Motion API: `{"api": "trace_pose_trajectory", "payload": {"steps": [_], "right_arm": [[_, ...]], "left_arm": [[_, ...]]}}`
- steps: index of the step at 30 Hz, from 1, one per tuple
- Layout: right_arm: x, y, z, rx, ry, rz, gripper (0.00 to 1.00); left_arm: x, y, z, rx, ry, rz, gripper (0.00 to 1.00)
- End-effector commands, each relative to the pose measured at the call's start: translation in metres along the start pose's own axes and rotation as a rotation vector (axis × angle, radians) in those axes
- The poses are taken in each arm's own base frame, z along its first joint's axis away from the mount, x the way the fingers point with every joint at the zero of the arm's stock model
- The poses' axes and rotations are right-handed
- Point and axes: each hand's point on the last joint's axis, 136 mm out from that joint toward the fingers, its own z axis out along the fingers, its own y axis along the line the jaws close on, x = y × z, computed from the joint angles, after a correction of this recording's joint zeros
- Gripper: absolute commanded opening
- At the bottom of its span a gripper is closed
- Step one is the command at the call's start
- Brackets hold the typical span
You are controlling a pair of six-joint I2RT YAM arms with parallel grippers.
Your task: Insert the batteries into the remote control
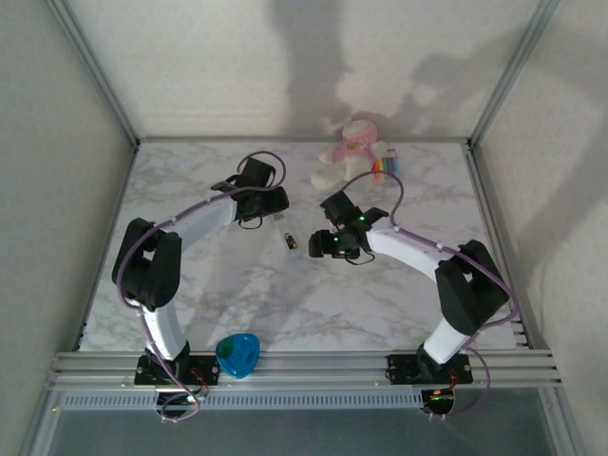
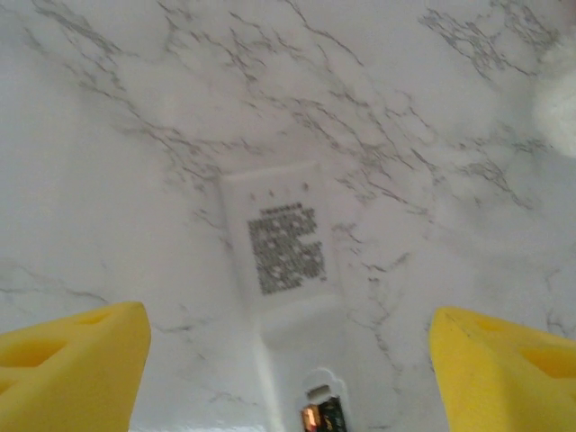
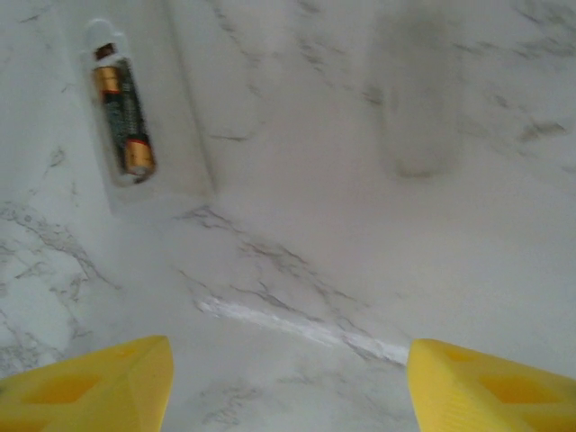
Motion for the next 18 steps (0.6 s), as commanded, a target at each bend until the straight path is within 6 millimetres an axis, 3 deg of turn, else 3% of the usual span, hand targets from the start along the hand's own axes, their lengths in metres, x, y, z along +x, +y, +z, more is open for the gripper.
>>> {"api": "trace_pose_trajectory", "payload": {"steps": [1, 9, 18], "right_arm": [[0.003, 0.018, 0.010, 0.070, 0.013, -0.103, 0.76], [-0.013, 0.033, 0.051, 0.213, 0.043, -0.199, 0.83], [-0.019, 0.029, 0.078, 0.286, 0.073, -0.230, 0.88]], "left_arm": [[-0.021, 0.008, 0.004, 0.012, -0.018, 0.032, 0.81], [-0.032, 0.028, -0.007, 0.026, -0.034, -0.038, 0.82], [-0.030, 0.038, -0.023, 0.028, -0.049, -0.055, 0.83]]}}
